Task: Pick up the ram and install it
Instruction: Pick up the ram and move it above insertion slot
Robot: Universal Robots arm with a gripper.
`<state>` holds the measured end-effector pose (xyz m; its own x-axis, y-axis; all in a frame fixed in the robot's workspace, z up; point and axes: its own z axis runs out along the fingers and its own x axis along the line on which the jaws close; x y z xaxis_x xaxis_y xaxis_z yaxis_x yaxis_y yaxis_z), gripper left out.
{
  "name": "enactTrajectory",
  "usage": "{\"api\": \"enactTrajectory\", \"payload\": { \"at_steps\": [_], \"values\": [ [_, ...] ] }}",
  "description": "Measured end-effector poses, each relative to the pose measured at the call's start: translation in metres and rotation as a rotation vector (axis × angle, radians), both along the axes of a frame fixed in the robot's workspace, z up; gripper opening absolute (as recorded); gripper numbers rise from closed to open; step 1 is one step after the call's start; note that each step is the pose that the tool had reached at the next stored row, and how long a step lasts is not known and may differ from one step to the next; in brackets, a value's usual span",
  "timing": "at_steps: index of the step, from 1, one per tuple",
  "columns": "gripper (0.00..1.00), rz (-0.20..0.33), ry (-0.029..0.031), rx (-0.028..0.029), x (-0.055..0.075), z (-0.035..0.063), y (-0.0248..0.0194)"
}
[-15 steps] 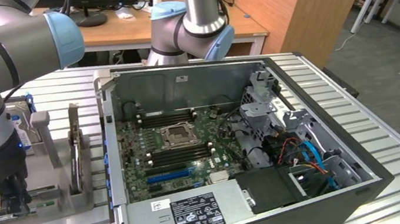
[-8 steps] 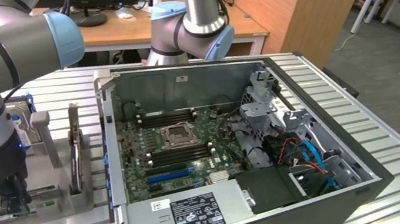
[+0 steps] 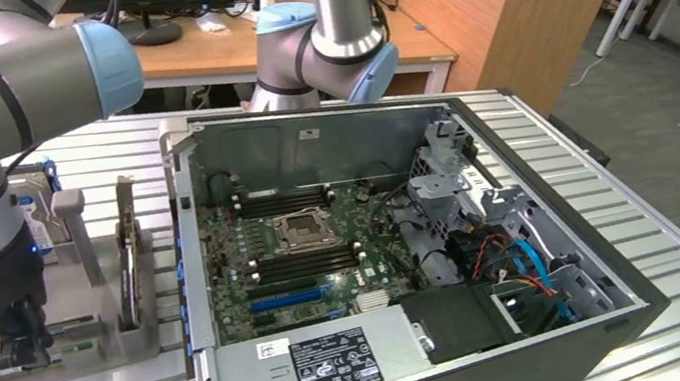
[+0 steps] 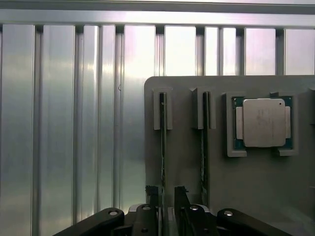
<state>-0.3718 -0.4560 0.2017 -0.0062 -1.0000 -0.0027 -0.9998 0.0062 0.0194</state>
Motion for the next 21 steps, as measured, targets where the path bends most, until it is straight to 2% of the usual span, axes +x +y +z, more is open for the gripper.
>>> {"api": "enactTrajectory", "payload": {
  "at_steps": [21],
  "values": [
    [0.27, 0.0, 0.0001, 0.0001, 0.0033, 0.0016, -0.0006]
  ]
}}
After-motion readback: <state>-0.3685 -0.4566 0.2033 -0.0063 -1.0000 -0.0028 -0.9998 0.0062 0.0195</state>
